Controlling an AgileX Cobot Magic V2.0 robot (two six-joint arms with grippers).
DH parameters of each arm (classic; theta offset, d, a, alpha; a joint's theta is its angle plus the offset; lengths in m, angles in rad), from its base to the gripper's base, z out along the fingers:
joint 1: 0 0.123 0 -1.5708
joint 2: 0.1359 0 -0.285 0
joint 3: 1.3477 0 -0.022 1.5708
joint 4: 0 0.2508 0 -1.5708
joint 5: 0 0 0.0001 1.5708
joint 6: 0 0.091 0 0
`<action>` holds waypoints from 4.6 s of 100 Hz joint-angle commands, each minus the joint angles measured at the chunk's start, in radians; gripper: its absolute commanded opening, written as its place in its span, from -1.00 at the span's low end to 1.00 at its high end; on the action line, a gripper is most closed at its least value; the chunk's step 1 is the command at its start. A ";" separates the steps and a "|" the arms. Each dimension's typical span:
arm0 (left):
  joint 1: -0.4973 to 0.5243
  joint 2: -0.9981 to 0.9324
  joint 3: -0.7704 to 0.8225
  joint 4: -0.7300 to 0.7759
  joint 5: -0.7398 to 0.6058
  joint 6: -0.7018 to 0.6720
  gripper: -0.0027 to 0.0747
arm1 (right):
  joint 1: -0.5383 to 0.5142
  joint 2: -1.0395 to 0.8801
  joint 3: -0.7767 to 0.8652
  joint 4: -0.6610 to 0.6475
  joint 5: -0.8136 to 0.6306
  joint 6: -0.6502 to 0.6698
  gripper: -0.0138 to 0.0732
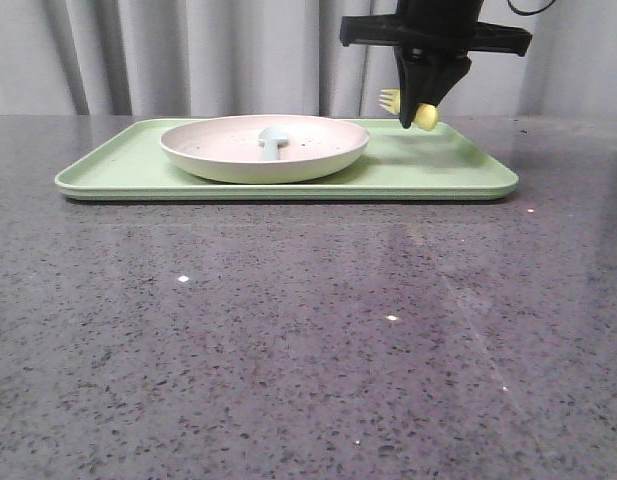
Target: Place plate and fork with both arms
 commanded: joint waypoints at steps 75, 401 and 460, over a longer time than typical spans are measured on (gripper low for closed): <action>-0.007 0.002 -0.028 -0.015 -0.067 -0.010 -0.26 | -0.005 -0.028 -0.022 -0.111 0.095 -0.010 -0.79; -0.007 0.002 -0.021 -0.009 -0.159 -0.065 -0.98 | -0.004 -1.621 1.350 -0.093 -0.470 -0.023 -0.84; -0.007 -0.205 0.136 -0.024 -0.255 -0.065 -0.98 | -0.004 -2.016 1.513 -0.123 -0.445 -0.023 -0.84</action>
